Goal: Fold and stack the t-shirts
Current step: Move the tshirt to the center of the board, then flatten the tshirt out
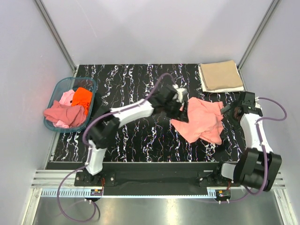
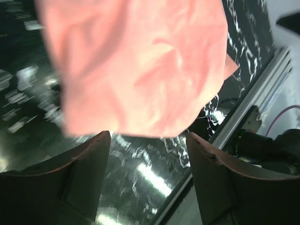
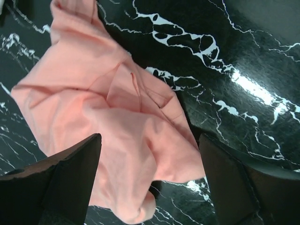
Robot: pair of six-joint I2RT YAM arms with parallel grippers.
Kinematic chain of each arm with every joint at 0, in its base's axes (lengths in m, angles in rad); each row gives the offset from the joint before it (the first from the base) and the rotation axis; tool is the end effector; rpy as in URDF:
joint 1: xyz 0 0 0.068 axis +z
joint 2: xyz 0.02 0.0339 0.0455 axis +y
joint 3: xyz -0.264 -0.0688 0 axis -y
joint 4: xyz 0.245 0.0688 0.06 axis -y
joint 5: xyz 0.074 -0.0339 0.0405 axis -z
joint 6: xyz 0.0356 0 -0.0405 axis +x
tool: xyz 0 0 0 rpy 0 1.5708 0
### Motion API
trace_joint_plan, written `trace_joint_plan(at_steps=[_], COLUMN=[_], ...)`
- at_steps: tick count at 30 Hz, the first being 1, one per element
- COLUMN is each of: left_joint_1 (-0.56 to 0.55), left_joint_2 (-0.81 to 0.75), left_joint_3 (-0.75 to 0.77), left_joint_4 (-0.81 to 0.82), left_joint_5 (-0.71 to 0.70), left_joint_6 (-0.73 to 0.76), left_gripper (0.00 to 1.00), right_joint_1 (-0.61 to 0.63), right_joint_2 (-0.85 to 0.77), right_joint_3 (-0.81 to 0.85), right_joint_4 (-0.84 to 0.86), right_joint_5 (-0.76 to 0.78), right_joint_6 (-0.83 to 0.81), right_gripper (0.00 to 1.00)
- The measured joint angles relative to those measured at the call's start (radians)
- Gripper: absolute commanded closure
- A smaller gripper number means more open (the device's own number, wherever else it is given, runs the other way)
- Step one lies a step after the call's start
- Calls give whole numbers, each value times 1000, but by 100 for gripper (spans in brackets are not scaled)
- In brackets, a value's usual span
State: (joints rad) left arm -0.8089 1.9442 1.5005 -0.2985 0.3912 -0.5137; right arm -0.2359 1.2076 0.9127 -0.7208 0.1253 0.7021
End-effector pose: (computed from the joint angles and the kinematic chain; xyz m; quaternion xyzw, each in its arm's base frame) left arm 0.2954 -0.3293 0.2361 0.2094 0.8767 -0.3829 0.2024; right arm 0.2281 -0.0594 0.2536 0.4491 0.8484 0.0046 0.2800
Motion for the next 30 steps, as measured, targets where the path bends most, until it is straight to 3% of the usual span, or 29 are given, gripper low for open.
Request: trace_joint_plan(at_steps=[7,10,11,15,18,23,24,25,27,30], left_joint_1=[-138,-154,-154,-125,-38,302,386,447,517,512], left_joint_2=[291,362,374,361,216,-63,-85,-92,-81,-57], left_joint_3=[298,360,367,351,207,-8,-27,-38,-54,-71], left_joint_4=[-30,-39,-49,-80,-87,-76,-66,-63,-71,-136], left_joint_5=[-18,-22,-22,-9,5,19,17,16,2,-62], left_joint_6=[55,53,57,60,33,-8,-16,-22,-35,-35], left_gripper=[28,77,100,100,100,98,93,73,64,45], right_joint_1=[-77,-85,-87,-88,-88,-88,-88,-88,-88,-88], right_joint_2=[191,236,238,225,190,140,142,148,165,203], right_joint_3=[6,12,12,13,12,-2,-10,-19,-34,-54], right_joint_4=[129,162,169,186,188,216,225,234,245,255], right_joint_5=[-144,-194,-204,-224,-223,-244,-255,-275,-313,-360], right_joint_6=[11,10,10,-3,-13,-17,-18,-20,-22,-22], right_gripper=[11,13,14,18,21,24,26,28,31,33])
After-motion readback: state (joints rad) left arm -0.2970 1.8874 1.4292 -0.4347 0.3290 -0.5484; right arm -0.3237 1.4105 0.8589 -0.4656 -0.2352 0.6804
